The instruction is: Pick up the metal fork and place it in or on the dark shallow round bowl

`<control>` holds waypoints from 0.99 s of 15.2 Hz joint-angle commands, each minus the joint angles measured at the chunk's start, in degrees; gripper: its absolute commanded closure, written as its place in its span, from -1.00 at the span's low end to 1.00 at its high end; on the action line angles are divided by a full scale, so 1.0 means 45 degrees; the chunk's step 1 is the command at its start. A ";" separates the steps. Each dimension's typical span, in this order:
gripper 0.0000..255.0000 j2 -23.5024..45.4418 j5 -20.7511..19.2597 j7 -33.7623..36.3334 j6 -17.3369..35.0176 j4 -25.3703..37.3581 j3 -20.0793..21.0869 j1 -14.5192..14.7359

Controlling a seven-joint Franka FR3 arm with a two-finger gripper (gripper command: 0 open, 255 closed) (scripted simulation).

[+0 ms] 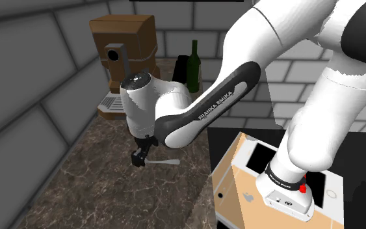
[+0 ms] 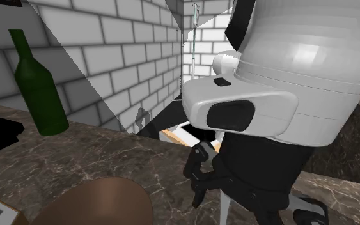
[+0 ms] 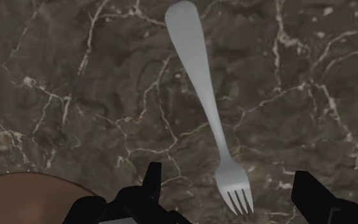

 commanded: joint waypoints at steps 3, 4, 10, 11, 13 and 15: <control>-1.00 0.1099 -0.1029 0.0886 0.0505 0.0366 0.0017 0.0135; -1.00 0.1247 -0.1183 0.0992 0.0643 0.0339 -0.0020 0.0146; -1.00 0.1945 -0.1930 0.1501 0.1251 0.0257 -0.0228 0.0219; -1.00 0.1945 -0.1930 0.1502 0.1251 0.0258 -0.0228 0.0219; -1.00 0.1946 -0.1931 0.1502 0.1251 0.0258 -0.0229 0.0219; -1.00 0.1946 -0.1931 0.1502 0.1251 0.0258 -0.0229 0.0219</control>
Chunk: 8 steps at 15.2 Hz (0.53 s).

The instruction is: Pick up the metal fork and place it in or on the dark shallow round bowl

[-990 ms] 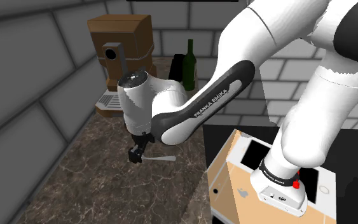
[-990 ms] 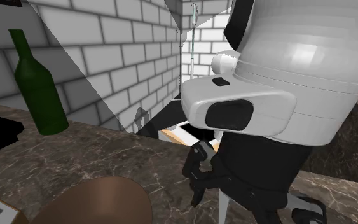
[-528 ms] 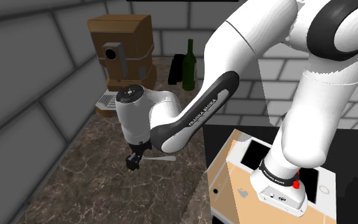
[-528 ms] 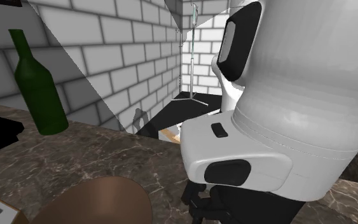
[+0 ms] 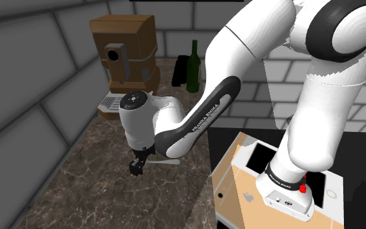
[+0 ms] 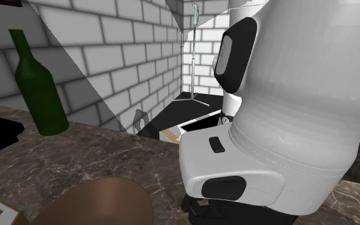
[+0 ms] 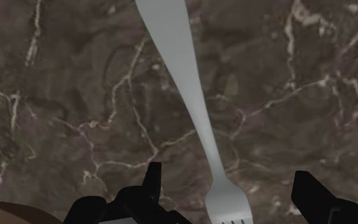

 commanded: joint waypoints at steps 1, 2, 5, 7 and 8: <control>-1.00 0.0000 0.0000 0.0000 0.0000 0.0000 0.0000 0.0000; 1.00 0.0000 0.0000 0.0000 0.0000 0.0000 0.0000 0.0000; 1.00 0.0000 0.0000 0.0001 -0.0001 0.0001 0.0000 0.0001; 1.00 0.0000 0.0000 -0.0001 0.0000 0.0000 0.0000 0.0000; 1.00 0.0000 0.0001 -0.0001 -0.0001 0.0001 0.0000 0.0000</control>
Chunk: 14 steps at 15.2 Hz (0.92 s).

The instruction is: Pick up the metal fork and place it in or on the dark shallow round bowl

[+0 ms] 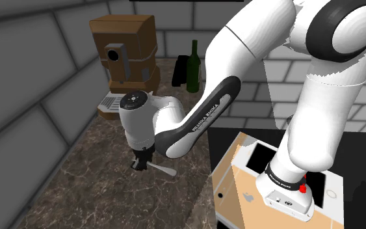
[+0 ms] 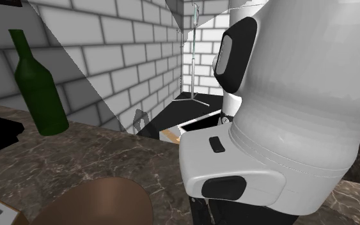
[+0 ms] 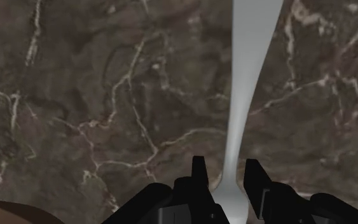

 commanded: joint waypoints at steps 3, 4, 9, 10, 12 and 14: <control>1.00 0.0004 -0.0002 -0.0001 0.0000 -0.0006 -0.0001 -0.0001; 1.00 -0.0141 0.0162 -0.0130 -0.0133 0.0021 0.0045 -0.0031; 1.00 -0.0831 0.0927 -0.0741 -0.0828 0.0210 0.0220 -0.0147; 1.00 -0.0963 0.1068 -0.0855 -0.0971 0.0257 0.0244 -0.0163; 1.00 -0.1217 0.1336 -0.1073 -0.1264 0.0362 0.0280 -0.0187; 1.00 -0.1461 0.1586 -0.1279 -0.1562 0.0480 0.0305 -0.0205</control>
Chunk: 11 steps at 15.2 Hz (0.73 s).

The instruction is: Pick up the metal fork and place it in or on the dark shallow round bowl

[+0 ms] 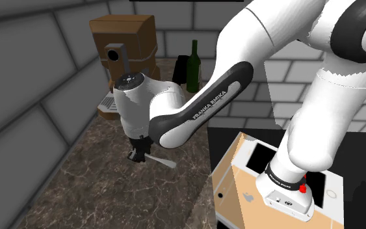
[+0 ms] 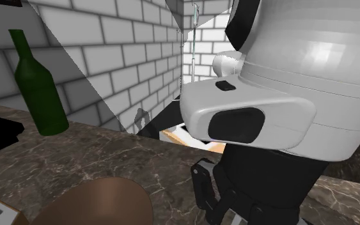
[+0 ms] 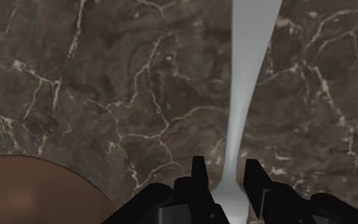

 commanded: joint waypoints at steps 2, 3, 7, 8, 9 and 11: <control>1.00 -0.0350 0.0357 -0.0317 -0.0453 0.0193 0.0019 -0.0033; 1.00 -0.0462 0.0466 -0.0409 -0.0606 0.0263 0.0022 -0.0037; 1.00 -0.0878 0.0856 -0.0747 -0.1229 0.0572 0.0019 -0.0045; 1.00 -0.0974 0.0943 -0.0824 -0.1388 0.0656 0.0014 -0.0045; 1.00 -0.1067 0.1026 -0.0898 -0.1546 0.0744 0.0009 -0.0045; 1.00 -0.1243 0.1179 -0.1038 -0.1866 0.0928 -0.0005 -0.0045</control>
